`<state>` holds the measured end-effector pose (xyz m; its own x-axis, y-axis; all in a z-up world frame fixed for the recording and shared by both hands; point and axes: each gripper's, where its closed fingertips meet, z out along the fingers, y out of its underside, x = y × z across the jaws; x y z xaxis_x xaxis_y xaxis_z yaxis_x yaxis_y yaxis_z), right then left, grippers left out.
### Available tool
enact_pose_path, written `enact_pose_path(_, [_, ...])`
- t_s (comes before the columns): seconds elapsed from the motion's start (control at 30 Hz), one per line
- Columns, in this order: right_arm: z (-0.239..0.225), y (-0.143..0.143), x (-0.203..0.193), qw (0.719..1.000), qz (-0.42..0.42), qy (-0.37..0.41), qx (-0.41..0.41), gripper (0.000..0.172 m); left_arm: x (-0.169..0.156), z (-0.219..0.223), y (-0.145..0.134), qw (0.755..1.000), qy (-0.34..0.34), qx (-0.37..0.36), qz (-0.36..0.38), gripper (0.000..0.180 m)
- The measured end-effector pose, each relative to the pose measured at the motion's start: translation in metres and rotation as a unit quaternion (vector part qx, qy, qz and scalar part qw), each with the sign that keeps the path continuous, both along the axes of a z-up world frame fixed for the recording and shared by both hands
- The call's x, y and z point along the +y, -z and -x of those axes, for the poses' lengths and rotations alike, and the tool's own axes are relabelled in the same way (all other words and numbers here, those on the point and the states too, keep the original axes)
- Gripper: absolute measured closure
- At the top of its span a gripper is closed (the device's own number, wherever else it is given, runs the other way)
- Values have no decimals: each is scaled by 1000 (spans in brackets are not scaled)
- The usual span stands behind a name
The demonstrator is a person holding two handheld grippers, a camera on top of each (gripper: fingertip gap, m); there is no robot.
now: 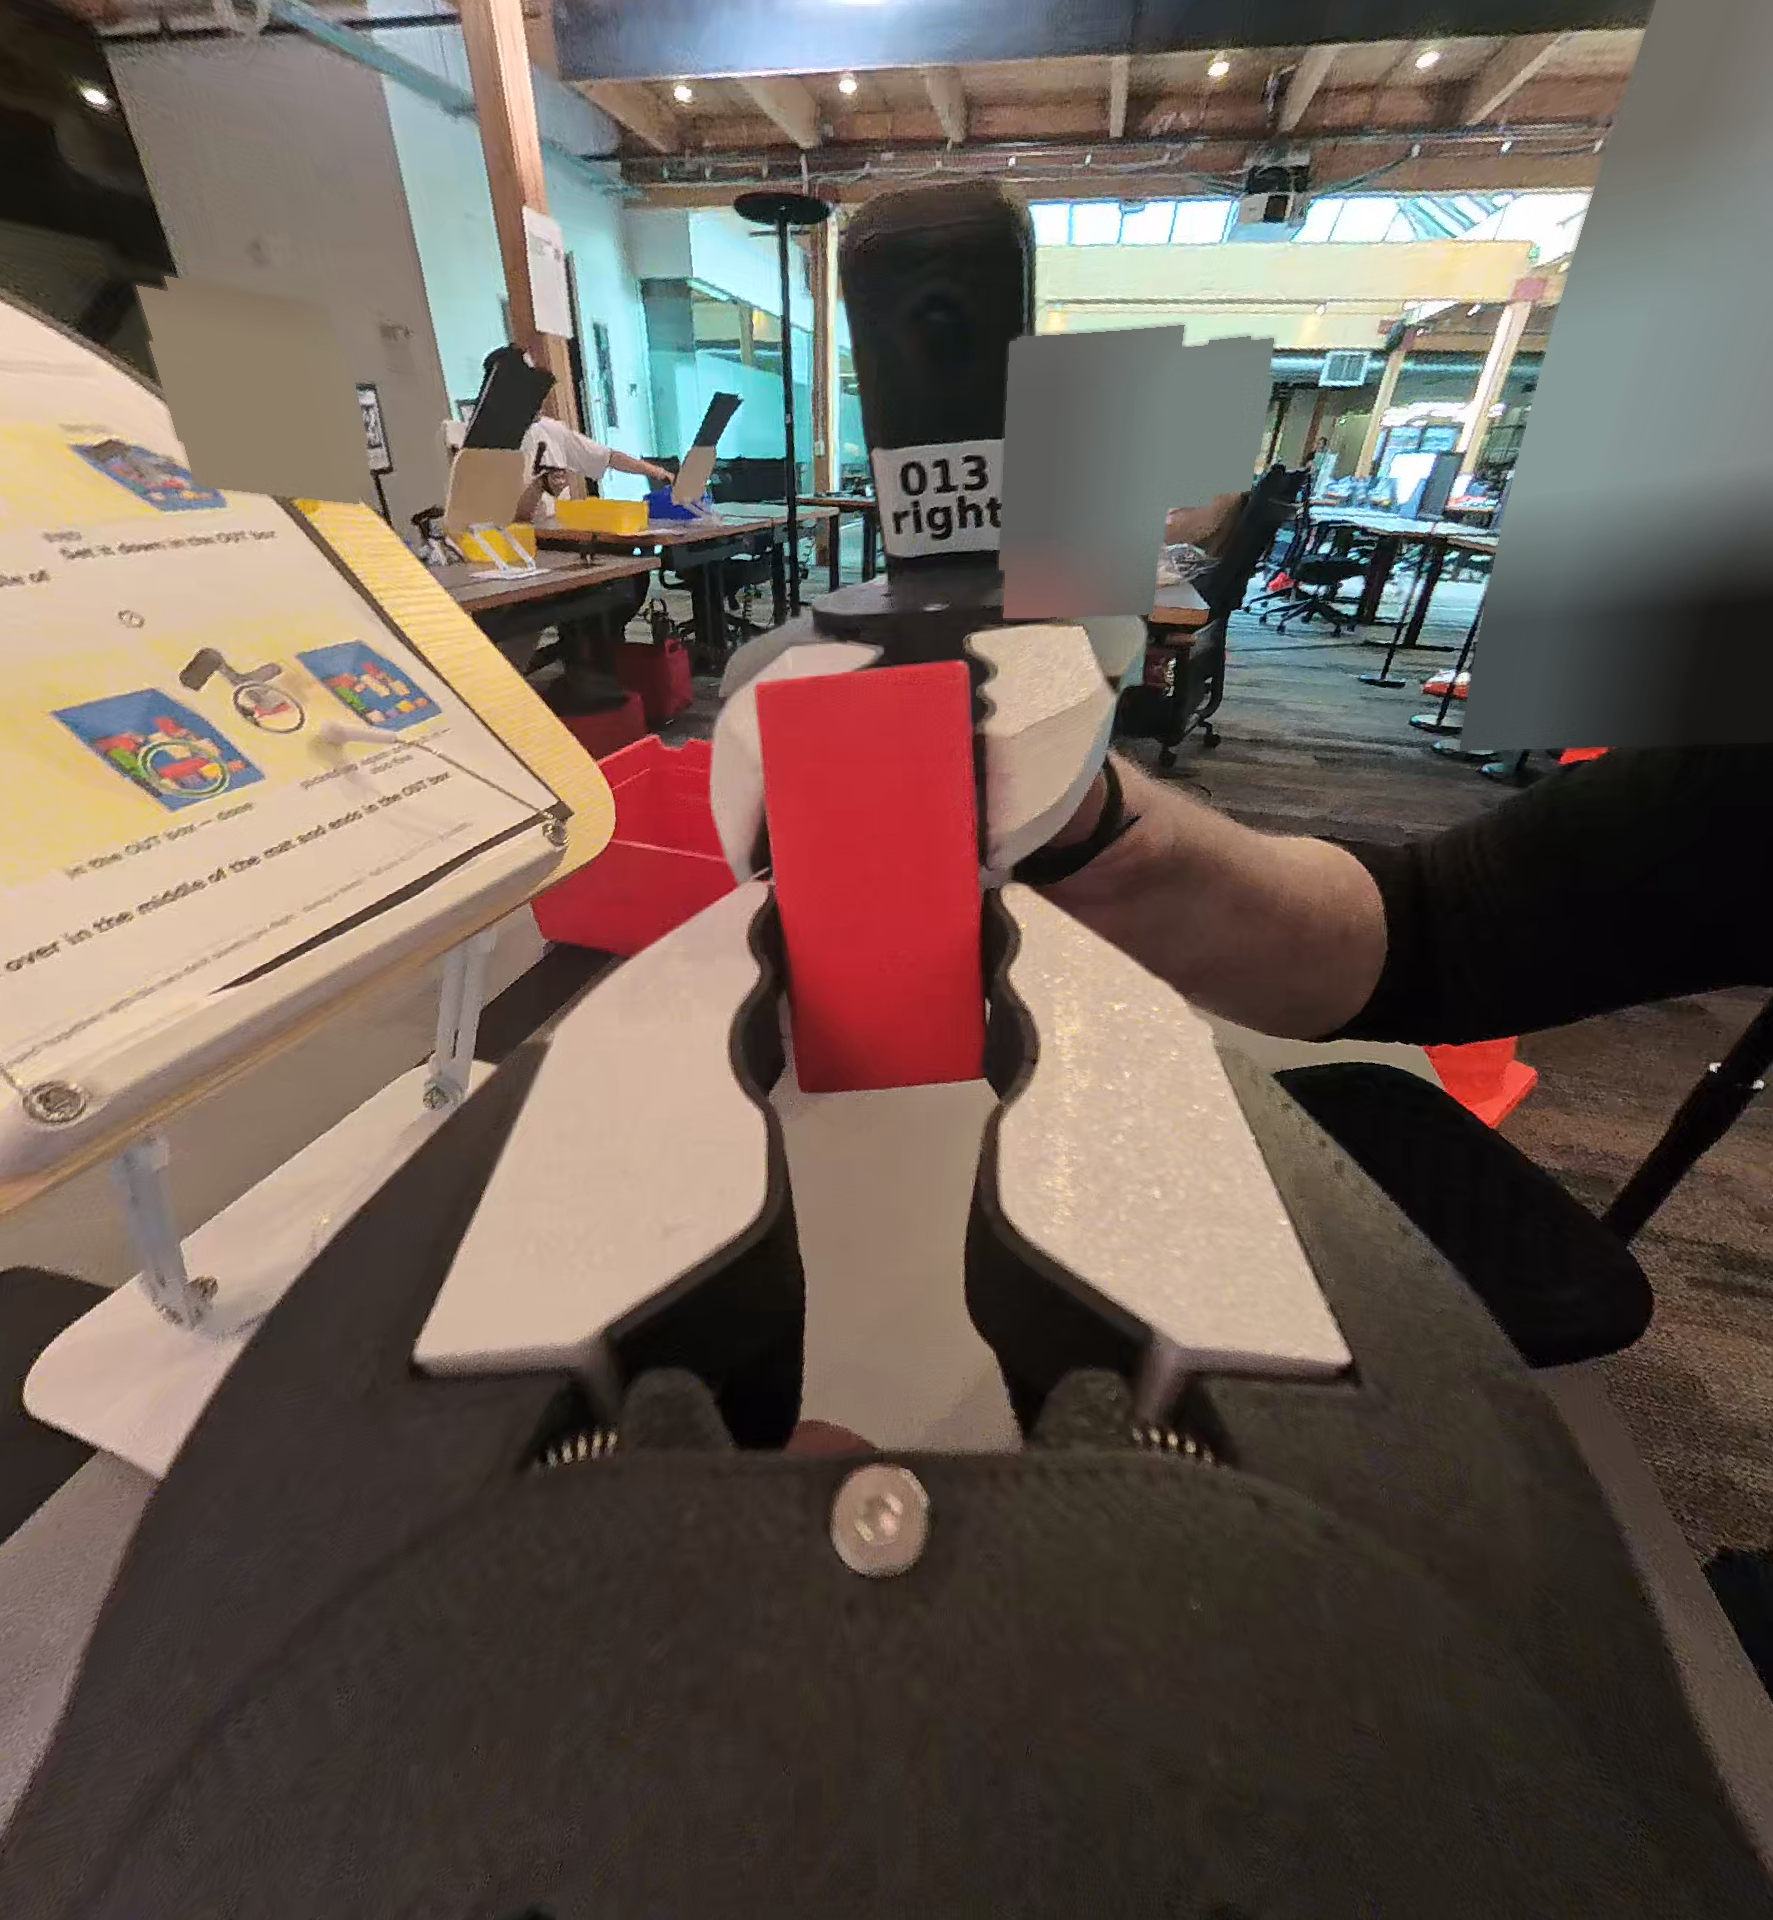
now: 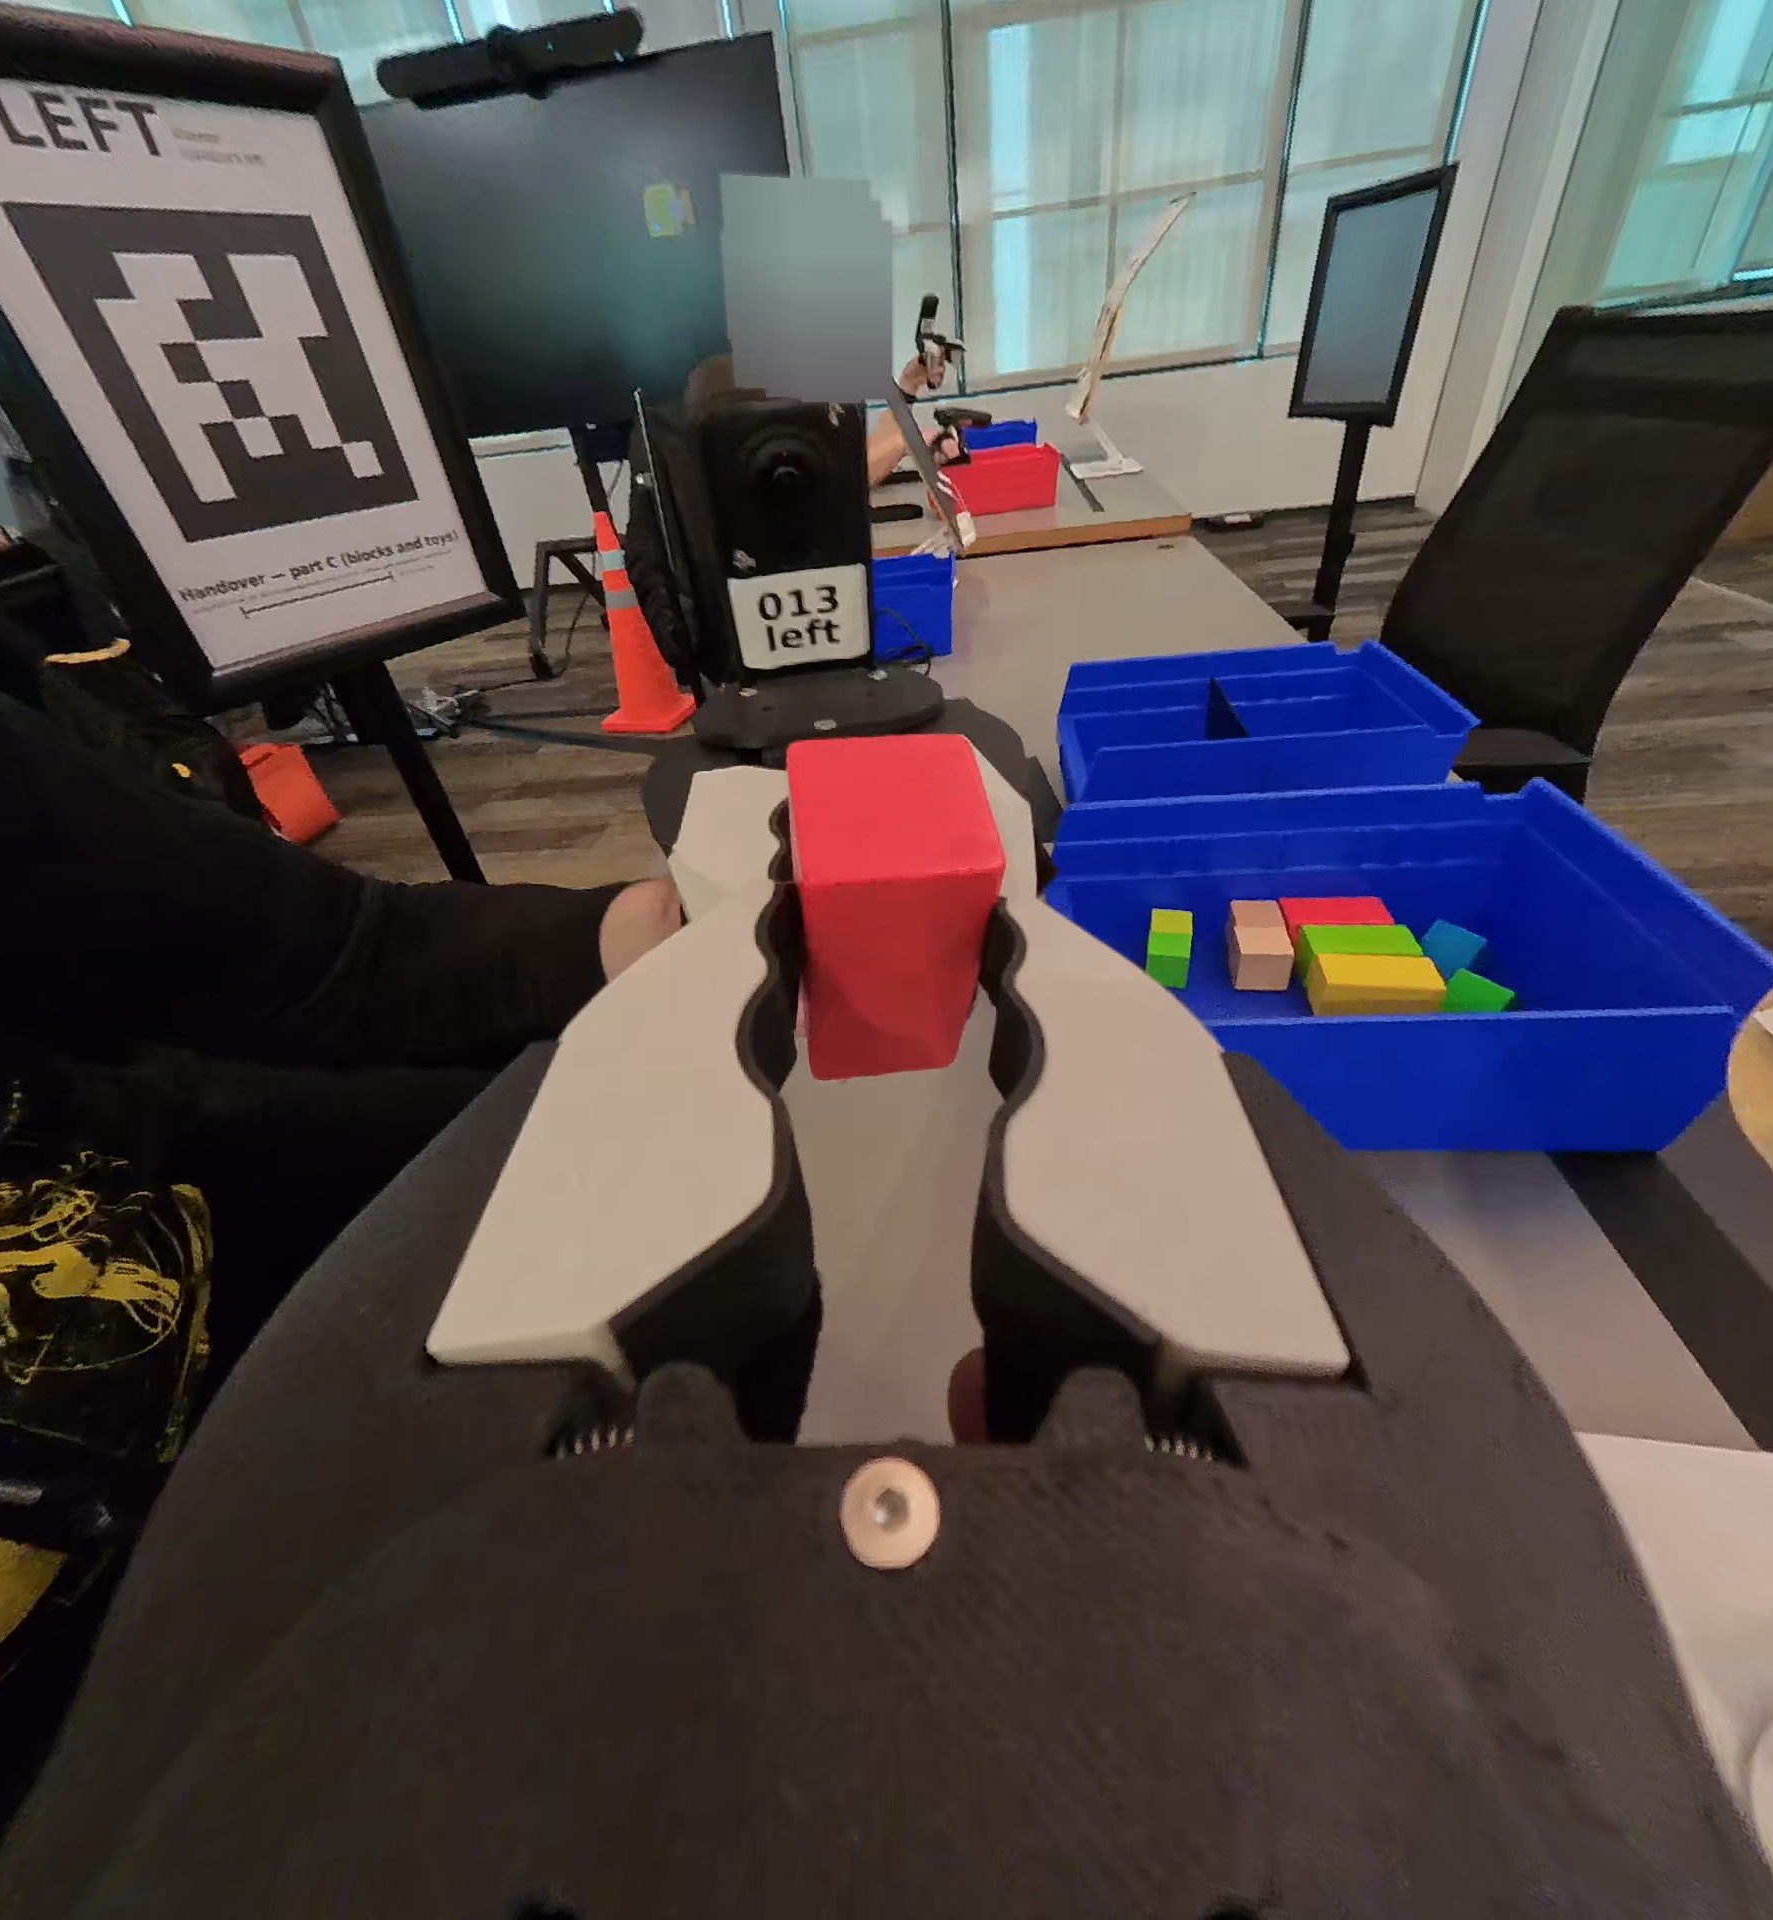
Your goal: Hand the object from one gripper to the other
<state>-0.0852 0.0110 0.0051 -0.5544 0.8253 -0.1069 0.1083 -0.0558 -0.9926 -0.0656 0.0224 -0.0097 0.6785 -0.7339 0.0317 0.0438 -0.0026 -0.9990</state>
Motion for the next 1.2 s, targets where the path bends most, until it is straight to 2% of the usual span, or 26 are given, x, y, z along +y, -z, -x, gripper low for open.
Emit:
enact_pose_path(0.13, [-14,-7,5,1000,-5,10,2,141,0,-10,-5,1000,17,-13,-2,145])
enact_pose_path(0.2, [-33,-13,26,999,-21,44,-19,141,2,-5,-4,1000,10,-11,26,124])
enact_pose_path(0.27, [-60,-7,70,989,-68,108,-81,140,-2,8,-2,1000,-9,8,24,145])
enact_pose_path(0.3, [-78,4,103,973,-112,162,-124,141,-4,17,-1,999,-22,17,23,159])
enact_pose_path(0.33, [-100,20,142,944,-162,221,-182,141,-6,25,0,999,-31,20,24,172])
enact_pose_path(0.37, [-127,39,182,905,-200,276,-256,140,-9,32,2,999,-39,20,24,180])
enact_pose_path(0.4, [-155,57,218,865,-215,321,-320,140,-10,38,5,998,-48,23,29,180])
enact_pose_path(0.47, [-204,91,264,816,-178,356,-419,140,-9,47,16,996,-65,37,48,180])
enact_pose_path(0.57, [-263,146,306,743,-135,384,-532,140,-10,48,26,995,-71,47,60,180])
enact_pose_path(0.63, [-289,178,319,703,-123,386,-585,140,-10,46,33,993,-75,61,66,180])
enact_pose_path(0.67, [-296,191,322,691,-119,385,-600,140,-10,44,35,993,-73,64,71,180])
enact_pose_path(0.83, [-307,236,328,650,-119,372,-652,140,-4,47,50,988,-81,90,99,180])
enact_pose_path(0.97, [-306,255,334,633,-117,368,-671,140,-2,58,56,984,-95,94,113,180])
enact_pose_path(1.07, [-310,257,341,614,-130,375,-682,140,0,74,63,980,-116,105,124,180])
enact_pose_path(1.13, [-312,257,343,608,-135,376,-686,140,2,91,69,973,-144,121,133,180])
enact_pose_path(1.2, [-313,257,344,604,-137,377,-689,139,7,117,77,959,-190,150,150,171])
